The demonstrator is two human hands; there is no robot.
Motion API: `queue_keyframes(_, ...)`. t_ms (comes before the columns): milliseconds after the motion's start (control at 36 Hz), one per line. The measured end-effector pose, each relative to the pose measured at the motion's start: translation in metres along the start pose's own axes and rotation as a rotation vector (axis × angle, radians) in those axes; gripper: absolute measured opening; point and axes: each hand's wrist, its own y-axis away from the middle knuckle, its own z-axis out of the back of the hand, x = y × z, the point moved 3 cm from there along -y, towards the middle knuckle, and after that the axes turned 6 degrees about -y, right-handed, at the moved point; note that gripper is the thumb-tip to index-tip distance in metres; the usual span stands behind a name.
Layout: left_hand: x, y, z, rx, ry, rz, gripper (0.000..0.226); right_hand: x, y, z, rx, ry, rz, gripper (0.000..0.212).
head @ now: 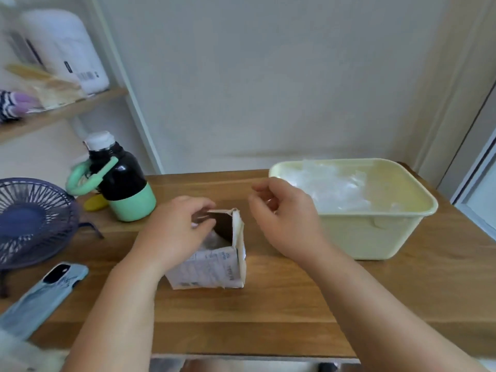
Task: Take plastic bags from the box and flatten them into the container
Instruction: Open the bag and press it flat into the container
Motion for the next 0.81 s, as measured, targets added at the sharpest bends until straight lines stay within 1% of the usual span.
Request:
queue_keyframes(56,0.013,0.001,-0.004,0.119,-0.107,0.005,0.033,-0.005,0.0,-0.024,0.072,0.015,-0.039,0.031)
queue_keyframes(111,0.018,-0.002,-0.01,0.215,-0.157,0.004,0.022,-0.013,0.0,-0.041,0.133,0.079,-0.06,0.041)
queue_keyframes(167,0.022,-0.004,-0.015,0.234,-0.203,-0.002,0.013,-0.021,0.001,-0.056,0.189,0.133,-0.072,0.044)
queue_keyframes(250,0.028,-0.005,-0.02,0.18,-0.282,-0.007,0.018,-0.031,0.004,-0.067,0.18,0.14,-0.087,0.038)
queue_keyframes(333,0.032,-0.001,-0.024,0.038,-0.271,-0.056,0.02,-0.038,0.007,-0.07,0.117,0.105,-0.083,0.033)
queue_keyframes(417,0.034,0.004,-0.028,-0.068,-0.254,-0.111,0.021,-0.039,0.009,-0.071,0.107,0.101,-0.061,0.031)
queue_keyframes(472,0.036,0.006,-0.028,-0.136,-0.157,-0.135,0.021,-0.04,0.011,-0.071,0.11,0.085,-0.064,0.03)
queue_keyframes(583,0.039,0.007,-0.022,-0.235,0.205,-0.074,0.015,-0.039,0.011,-0.072,0.1,0.061,-0.079,0.028)
queue_keyframes(639,0.041,0.007,-0.015,-0.306,0.385,-0.032,0.023,-0.038,0.009,-0.072,0.121,0.072,-0.084,0.029)
queue_keyframes(695,0.044,0.006,-0.008,-0.383,0.535,0.028,0.024,-0.037,0.007,-0.071,0.161,0.102,-0.094,0.031)
queue_keyframes(806,0.044,0.01,0.004,-0.592,0.686,0.114,0.021,-0.03,0.004,-0.064,0.165,0.084,-0.145,0.033)
